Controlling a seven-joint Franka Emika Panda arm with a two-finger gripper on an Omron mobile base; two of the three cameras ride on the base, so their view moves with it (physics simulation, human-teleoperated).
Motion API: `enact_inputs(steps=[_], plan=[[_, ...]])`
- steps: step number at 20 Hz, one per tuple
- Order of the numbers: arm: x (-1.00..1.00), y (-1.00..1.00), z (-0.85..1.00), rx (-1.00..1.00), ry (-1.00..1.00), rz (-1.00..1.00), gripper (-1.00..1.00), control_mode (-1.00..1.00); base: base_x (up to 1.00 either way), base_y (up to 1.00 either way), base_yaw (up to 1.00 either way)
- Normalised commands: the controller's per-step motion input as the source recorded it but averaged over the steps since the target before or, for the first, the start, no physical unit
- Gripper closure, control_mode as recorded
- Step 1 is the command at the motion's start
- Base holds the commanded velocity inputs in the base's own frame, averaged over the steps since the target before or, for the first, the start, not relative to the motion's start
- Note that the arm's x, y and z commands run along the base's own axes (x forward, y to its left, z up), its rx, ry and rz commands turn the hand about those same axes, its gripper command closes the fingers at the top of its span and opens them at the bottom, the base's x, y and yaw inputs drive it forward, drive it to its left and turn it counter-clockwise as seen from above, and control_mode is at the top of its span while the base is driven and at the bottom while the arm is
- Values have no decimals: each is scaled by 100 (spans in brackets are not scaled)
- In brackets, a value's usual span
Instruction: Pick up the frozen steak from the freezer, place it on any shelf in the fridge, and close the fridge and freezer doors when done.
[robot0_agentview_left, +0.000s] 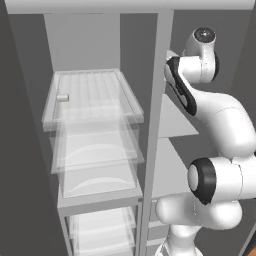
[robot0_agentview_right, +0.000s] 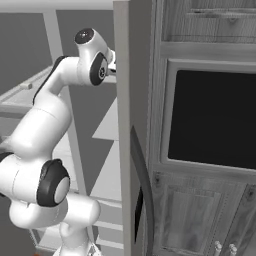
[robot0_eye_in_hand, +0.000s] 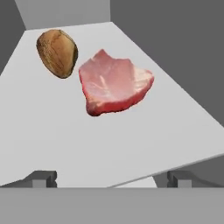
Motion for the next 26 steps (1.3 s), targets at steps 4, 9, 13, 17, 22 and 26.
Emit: enact_inputs(steps=[4, 9, 13, 17, 22, 26], plan=[[64, 0, -7, 0, -1, 0, -100, -100, 0, 0, 0], [62, 0, -11, 0, 0, 0, -100, -100, 0, 0, 0], [54, 0, -8, 0, 0, 0, -100, -100, 0, 0, 0], [41, -15, -6, 0, 0, 0, -100, -100, 0, 0, 0], [29, -30, -5, 0, -4, 0, -100, -100, 0, 0, 0], [32, -19, -4, 0, -8, -3, -100, -100, 0, 0, 0]])
